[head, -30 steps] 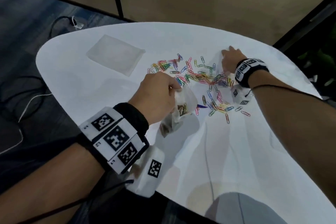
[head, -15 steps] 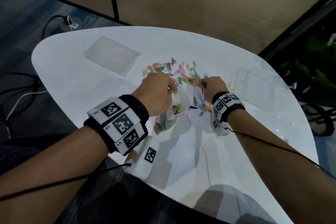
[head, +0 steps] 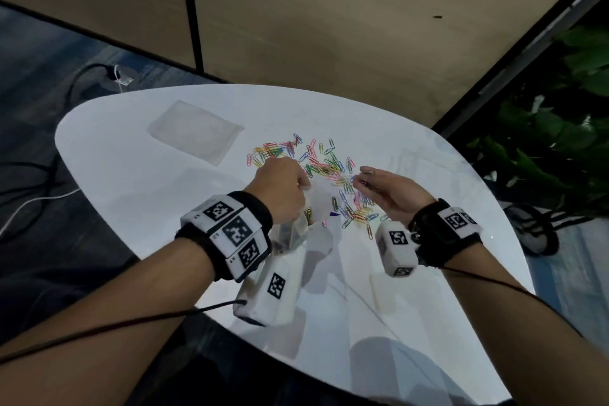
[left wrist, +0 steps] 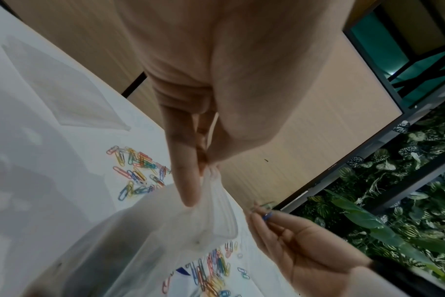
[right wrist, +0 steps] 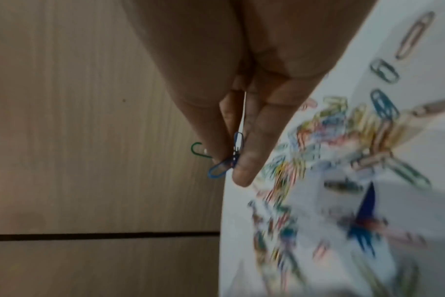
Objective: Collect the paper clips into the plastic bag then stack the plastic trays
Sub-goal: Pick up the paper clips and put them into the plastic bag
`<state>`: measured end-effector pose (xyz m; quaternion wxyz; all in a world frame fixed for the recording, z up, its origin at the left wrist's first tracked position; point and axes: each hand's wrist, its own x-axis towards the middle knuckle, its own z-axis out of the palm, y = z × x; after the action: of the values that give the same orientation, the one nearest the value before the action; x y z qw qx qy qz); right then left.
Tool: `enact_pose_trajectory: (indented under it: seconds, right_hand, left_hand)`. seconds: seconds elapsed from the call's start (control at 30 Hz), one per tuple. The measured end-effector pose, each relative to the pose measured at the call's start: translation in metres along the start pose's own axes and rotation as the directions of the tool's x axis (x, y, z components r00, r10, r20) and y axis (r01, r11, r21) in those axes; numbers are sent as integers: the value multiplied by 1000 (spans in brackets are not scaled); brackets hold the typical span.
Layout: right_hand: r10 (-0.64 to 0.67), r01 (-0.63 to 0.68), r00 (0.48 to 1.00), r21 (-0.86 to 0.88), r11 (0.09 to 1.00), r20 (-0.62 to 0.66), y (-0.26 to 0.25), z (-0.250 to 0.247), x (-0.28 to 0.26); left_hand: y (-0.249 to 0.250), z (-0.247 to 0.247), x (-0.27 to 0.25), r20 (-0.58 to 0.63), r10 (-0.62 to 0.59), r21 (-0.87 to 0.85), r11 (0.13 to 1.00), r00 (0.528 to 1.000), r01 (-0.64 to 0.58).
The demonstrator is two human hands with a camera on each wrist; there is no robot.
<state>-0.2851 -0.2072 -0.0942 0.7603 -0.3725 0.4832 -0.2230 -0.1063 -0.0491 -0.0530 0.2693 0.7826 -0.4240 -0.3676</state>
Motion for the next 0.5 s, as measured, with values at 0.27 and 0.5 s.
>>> enact_pose_trajectory:
  seconds: [0.27, 0.5]
  right_hand:
    - [71, -43, 992, -250, 967, 107, 38, 39, -42]
    - [-47, 147, 985, -661, 736, 167, 14, 42, -31]
  left_hand:
    - [14, 23, 0, -14, 7, -65, 998, 1000, -8]
    - [10, 19, 3, -27, -5, -87, 996, 1000, 3]
